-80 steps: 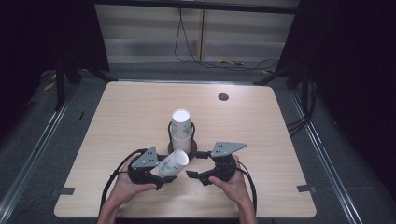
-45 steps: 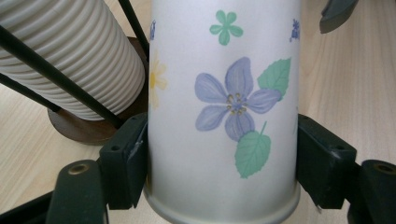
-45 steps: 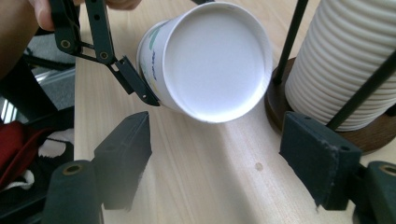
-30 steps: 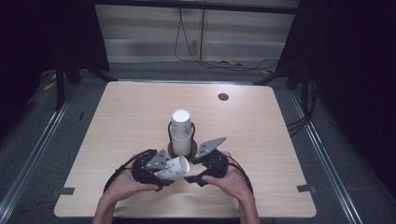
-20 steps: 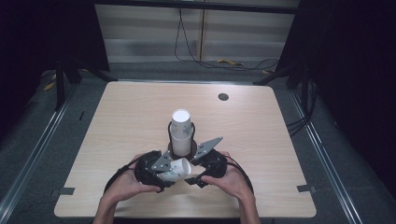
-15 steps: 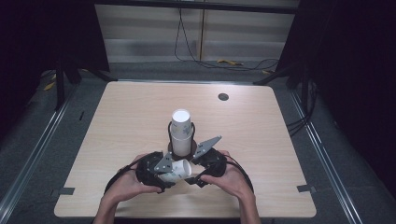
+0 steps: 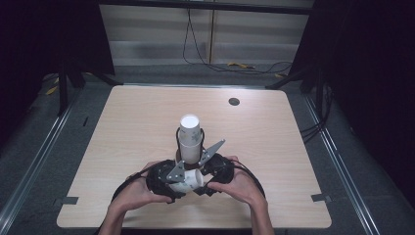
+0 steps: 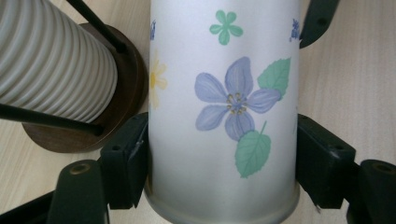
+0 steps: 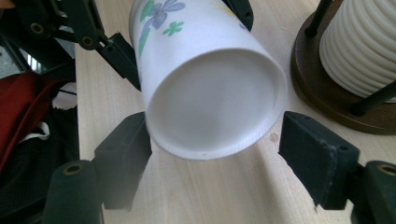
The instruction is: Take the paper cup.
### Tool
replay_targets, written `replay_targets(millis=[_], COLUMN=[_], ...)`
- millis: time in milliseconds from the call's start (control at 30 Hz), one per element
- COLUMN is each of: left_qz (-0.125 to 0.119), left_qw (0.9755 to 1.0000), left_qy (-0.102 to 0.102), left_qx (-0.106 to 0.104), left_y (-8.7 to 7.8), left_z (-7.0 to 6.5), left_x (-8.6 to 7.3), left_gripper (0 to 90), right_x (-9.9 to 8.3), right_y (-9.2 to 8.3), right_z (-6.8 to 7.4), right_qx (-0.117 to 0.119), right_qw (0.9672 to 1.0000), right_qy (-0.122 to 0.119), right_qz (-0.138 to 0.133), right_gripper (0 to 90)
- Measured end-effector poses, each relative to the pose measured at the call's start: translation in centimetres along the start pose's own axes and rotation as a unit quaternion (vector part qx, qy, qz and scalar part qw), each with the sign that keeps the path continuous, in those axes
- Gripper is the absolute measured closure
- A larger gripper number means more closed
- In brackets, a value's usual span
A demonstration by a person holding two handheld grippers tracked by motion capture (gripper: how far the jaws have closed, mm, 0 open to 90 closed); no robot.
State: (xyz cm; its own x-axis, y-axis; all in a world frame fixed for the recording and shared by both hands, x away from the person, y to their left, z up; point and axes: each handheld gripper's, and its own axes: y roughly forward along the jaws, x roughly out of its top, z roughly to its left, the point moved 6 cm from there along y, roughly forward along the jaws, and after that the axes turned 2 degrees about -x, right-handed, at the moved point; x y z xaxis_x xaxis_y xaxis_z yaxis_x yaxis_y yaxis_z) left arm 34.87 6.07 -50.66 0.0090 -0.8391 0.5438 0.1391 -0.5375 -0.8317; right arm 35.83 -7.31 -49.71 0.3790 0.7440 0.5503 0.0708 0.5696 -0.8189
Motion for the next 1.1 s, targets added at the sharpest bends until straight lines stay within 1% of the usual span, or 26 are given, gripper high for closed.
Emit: replay_targets(millis=[33,100,167,200,300,367,400,467,500,533,633,700,767,833,900,933,967,1000,1067,1100], left_qz=[0.004,0.006,0.004,0.004,0.005,0.002,0.005,0.004,0.006,0.006,0.003,0.002,0.001,0.002,-0.001,-0.008,-0.008,-0.014,-0.022,-0.022], left_qw=[1.0,1.0,1.0,1.0,1.0,1.0,0.9999,0.9999,0.9999,0.9999,0.9999,0.9998,0.9999,0.9998,0.9998,0.9998,0.9998,0.9998,0.9997,0.9997], left_qy=[0.008,0.005,0.006,0.003,0.008,0.006,0.011,0.012,0.014,0.016,0.013,0.018,0.015,0.014,0.017,0.014,0.014,0.011,0.01,0.01], left_qx=[0.001,0.001,0.002,0.0,0.0,-0.001,-0.001,0.0,-0.001,0.002,0.004,0.006,0.009,0.013,0.013,0.012,0.012,0.009,0.006,0.006], left_y=[0.05,0.21,0.37,0.45,0.51,0.61,0.62,0.73,0.77,0.8,0.81,0.73,0.74,0.69,0.62,0.61,0.61,0.56,0.5,0.5], left_z=[0.06,-0.06,-0.09,-0.17,-0.23,-0.38,-0.36,-0.49,-0.54,-0.52,-0.58,-0.55,-0.53,-0.46,-0.43,-0.47,-0.47,-0.52,-0.48,-0.48], left_x=[0.02,0.09,0.22,0.27,0.44,0.53,0.57,0.65,0.65,0.69,0.76,0.83,0.8,0.68,0.58,0.54,0.54,0.46,0.45,0.45], left_gripper=[28.1,28.2,28.3,28.3,28.3,28.3,28.3,28.3,28.3,28.3,28.3,28.3,28.3,28.2,27.8,27.5,27.4,26.9,26.2,25.5], right_x=[0.1,0.19,0.3,0.37,0.49,0.38,0.37,0.41,0.5,0.49,0.52,0.57,0.64,0.74,0.77,0.8,0.82,0.84,0.87,0.88], right_y=[0.06,0.1,0.19,0.2,0.24,0.19,0.18,0.15,0.21,0.17,0.23,0.38,0.43,0.45,0.47,0.47,0.42,0.38,0.28,0.25], right_z=[-0.07,-0.1,-0.18,-0.21,-0.25,-0.15,-0.19,-0.11,-0.17,-0.2,-0.18,-0.06,-0.06,-0.08,-0.08,-0.07,-0.03,0.03,0.05,0.11], right_qx=[0.005,0.012,0.02,0.024,0.037,0.045,0.044,0.053,0.053,0.051,0.056,0.062,0.059,0.059,0.06,0.059,0.06,0.065,0.062,0.062], right_qw=[1.0,0.9999,0.9998,0.9997,0.9993,0.9988,0.9989,0.9985,0.9986,0.9987,0.9984,0.998,0.9983,0.9982,0.9982,0.9982,0.9982,0.9979,0.9981,0.9981], right_qy=[-0.002,0.001,0.001,0.002,0.003,0.01,0.009,0.009,0.003,0.004,0.006,0.004,0.001,0.005,0.005,0.004,0.004,0.002,-0.001,0.0], right_qz=[-0.002,0.005,0.005,0.004,0.003,0.014,0.015,0.011,0.005,0.006,0.004,0.004,0.003,0.0,-0.002,-0.003,-0.004,-0.006,-0.007,-0.009], right_gripper=[25.9,26.3,26.0,25.9,26.2,26.8,26.8,27.5,27.6,27.8,29.1,31.2,31.5,32.0,32.4,32.7,33.3,33.7,34.1,34.4])
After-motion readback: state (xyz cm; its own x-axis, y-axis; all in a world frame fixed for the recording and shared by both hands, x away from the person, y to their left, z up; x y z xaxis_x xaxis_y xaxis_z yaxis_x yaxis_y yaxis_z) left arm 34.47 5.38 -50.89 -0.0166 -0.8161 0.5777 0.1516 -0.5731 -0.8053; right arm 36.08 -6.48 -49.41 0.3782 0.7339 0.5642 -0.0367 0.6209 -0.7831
